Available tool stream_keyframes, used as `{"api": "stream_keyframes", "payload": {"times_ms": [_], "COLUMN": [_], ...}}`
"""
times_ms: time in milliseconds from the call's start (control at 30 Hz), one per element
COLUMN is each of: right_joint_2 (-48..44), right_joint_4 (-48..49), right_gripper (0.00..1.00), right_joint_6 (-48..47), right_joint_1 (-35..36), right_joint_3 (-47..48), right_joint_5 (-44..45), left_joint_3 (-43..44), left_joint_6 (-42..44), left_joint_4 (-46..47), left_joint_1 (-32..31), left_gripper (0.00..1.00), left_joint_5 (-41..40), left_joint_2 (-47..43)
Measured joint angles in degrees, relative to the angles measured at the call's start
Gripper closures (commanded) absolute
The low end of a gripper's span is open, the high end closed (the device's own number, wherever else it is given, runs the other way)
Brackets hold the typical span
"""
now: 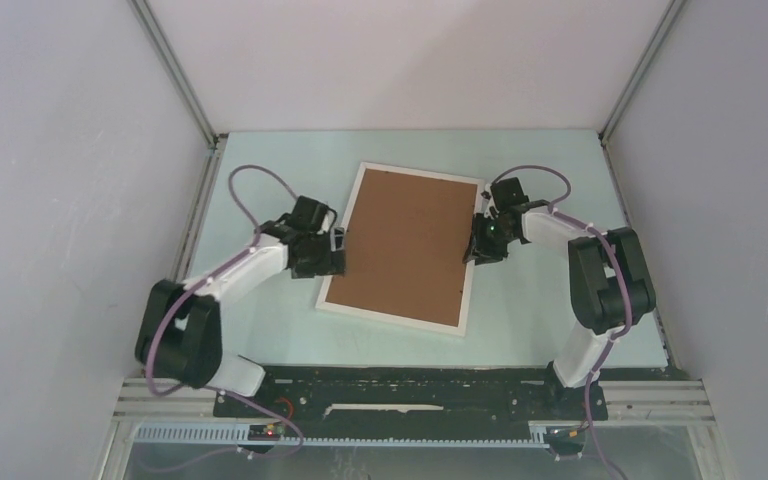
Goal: Put the photo into the frame
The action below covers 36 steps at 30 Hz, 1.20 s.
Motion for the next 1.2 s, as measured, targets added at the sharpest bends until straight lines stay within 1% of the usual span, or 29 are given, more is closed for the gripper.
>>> {"api": "stream_keyframes", "payload": {"times_ms": [33,100,133,167,233,333,400,467,533,633,700,800,900,967,1033,1133,1200], "right_joint_2": [0.0,0.0,-0.09,-0.28,-0.66,-0.9,-1.46,-2.03,-2.58,-3.65,-4.83,-6.73,-9.86,-13.2,-17.11,-23.19,-26.6], "right_joint_4": [0.46,1.31,1.73,2.19,2.93,3.32,3.3,3.21,3.34,4.76,6.43,8.44,10.27,10.51,9.84,5.99,1.88], "right_gripper": [0.48,0.46,0.46,0.47,0.49,0.59,0.65,0.72,0.79,0.87,0.9,0.91,0.91,0.9,0.84,0.54,0.41], "right_joint_6": [0.17,0.7,0.96,1.18,1.57,2.19,2.82,3.3,4.0,5.01,5.68,6.78,8.35,10.01,12.48,13.25,12.92], "right_joint_1": [0.17,0.74,0.9,1.05,1.05,1.05,0.92,0.85,0.85,1.25,1.49,2.16,4.13,6.23,9.94,17.42,22.08], "right_joint_3": [-0.42,-1.9,-2.51,-2.97,-3.67,-4.09,-4.39,-4.7,-5.09,-6.51,-8.09,-10.73,-14.6,-17.97,-21.31,-23.69,-24.76], "right_joint_5": [-0.35,-1.22,-1.77,-2.01,-2.16,-1.84,-1.27,-0.63,-0.26,0.24,0.92,1.18,1.11,1.57,2.12,0.61,-0.74], "left_joint_3": [-0.83,-3.52,-5.7,-8.15,-13.22,-22.21,-26.43,-30.05,-33.62,-36.17,-36.15,-34.34,-30.56,-26.84,-22.77,-15.87,-12.63], "left_joint_6": [-0.83,-3.48,-5.55,-8.02,-13.49,-24.33,-33.05,-40.11,-46.64,-53.18,-55.12,-55.39,-52.39,-48.28,-43.45,-35.32,-29.79], "left_joint_4": [0.24,1.95,2.89,3.58,4.7,5.07,6.69,8.2,10.23,13.73,16.17,18.78,18.93,17.51,16.57,15.91,16.79], "left_joint_1": [1.01,3.76,5.35,6.71,8.07,7.72,6.56,4.83,3.43,3.08,3.06,3.56,5.64,7.91,9.99,13.64,16.7], "left_gripper": [0.11,0.05,0.02,0.0,0.0,0.0,0.01,0.08,0.11,0.14,0.14,0.12,0.12,0.09,0.07,0.04,0.01], "left_joint_5": [0.72,2.56,3.54,4.28,4.9,7.3,8.76,9.18,9.68,10.01,9.99,9.94,9.29,8.15,6.32,3.78,3.54], "left_joint_2": [-2.54,-7.02,-9.25,-11.08,-13.6,-18.73,-26.43,-31.91,-35.17,-35.19,-33.03,-28.39,-22.99,-19.08,-14.75,-7.48,-4.04]}}
